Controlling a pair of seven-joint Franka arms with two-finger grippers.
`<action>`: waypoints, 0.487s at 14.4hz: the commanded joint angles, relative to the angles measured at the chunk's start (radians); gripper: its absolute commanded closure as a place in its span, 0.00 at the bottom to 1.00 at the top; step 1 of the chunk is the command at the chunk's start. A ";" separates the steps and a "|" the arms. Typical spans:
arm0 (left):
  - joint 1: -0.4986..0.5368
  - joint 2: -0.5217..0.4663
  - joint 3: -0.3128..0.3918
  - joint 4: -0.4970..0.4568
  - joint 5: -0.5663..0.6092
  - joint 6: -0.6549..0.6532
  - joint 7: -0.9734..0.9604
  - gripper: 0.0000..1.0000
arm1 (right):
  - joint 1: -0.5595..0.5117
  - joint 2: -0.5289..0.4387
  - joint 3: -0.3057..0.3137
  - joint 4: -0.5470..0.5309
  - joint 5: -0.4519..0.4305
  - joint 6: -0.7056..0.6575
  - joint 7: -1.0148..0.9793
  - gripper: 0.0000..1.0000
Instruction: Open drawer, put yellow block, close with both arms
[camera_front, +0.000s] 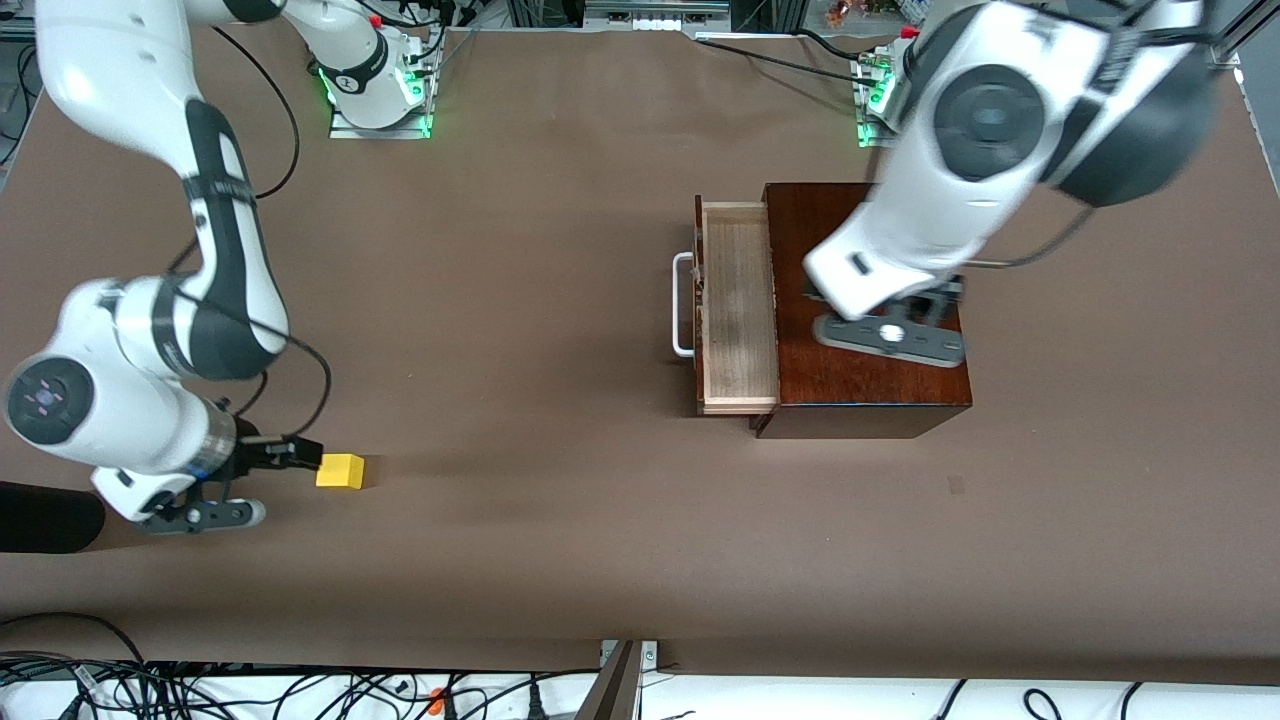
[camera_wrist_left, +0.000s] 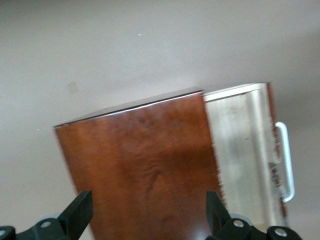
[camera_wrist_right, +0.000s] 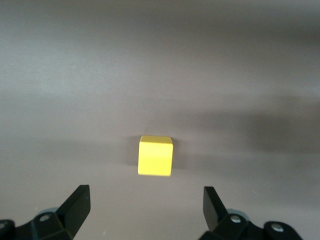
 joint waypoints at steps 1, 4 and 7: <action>0.083 -0.067 -0.009 -0.027 -0.056 -0.064 0.116 0.00 | -0.008 0.061 0.003 -0.022 0.025 0.104 0.016 0.00; 0.164 -0.121 0.019 -0.062 -0.140 -0.092 0.199 0.00 | -0.010 0.068 0.004 -0.167 0.027 0.344 0.017 0.00; 0.117 -0.262 0.161 -0.245 -0.166 0.002 0.244 0.00 | -0.011 0.102 0.004 -0.176 0.069 0.393 0.017 0.00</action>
